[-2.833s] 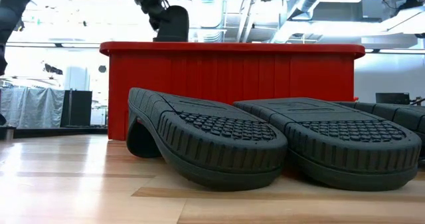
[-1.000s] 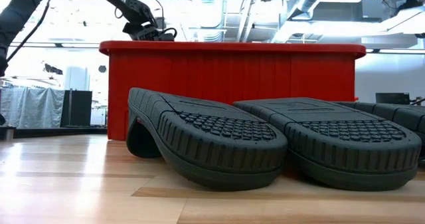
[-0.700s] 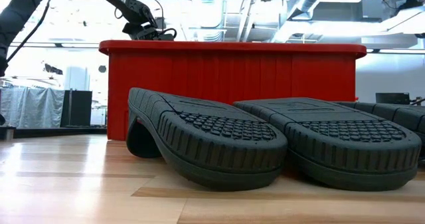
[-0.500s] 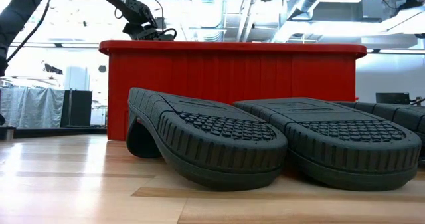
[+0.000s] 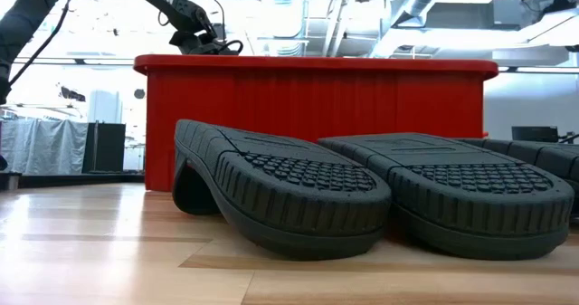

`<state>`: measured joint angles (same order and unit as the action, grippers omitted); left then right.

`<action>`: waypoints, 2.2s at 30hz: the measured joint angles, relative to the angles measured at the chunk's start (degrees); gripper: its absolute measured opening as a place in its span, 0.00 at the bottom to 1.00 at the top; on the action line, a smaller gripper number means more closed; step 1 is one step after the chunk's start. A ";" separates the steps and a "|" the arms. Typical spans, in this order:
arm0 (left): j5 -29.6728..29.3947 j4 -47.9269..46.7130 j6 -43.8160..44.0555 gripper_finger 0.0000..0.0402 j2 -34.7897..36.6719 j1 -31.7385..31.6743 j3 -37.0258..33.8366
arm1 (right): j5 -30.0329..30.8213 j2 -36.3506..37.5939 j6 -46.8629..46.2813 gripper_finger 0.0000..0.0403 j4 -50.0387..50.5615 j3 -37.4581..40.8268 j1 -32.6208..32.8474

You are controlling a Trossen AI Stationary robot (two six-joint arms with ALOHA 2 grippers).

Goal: Pick and place slides into bin
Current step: Put the black slide into the red bin

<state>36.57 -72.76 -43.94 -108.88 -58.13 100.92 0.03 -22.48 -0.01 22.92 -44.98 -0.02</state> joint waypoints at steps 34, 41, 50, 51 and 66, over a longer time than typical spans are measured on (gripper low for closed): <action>-18.48 2.05 -0.93 0.50 -0.02 0.22 9.15 | 0.00 0.00 0.00 0.00 0.00 0.01 -0.01; -18.64 2.04 -0.53 0.50 -0.02 0.22 10.94 | 0.00 0.00 0.00 0.00 0.02 -0.01 0.00; -26.48 -2.13 2.98 0.50 -0.02 1.60 17.37 | 0.00 0.00 0.00 0.00 0.00 -0.01 -0.01; -28.11 -2.96 3.02 0.50 0.00 2.10 18.82 | 0.00 0.00 0.00 0.00 0.00 -0.01 -0.01; -32.97 -2.79 11.20 0.50 2.87 10.91 28.83 | 0.00 0.00 0.00 0.00 0.00 0.01 0.01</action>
<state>3.60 -75.55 -32.74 -106.02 -47.22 129.75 0.03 -22.48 -0.01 22.92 -44.97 -0.01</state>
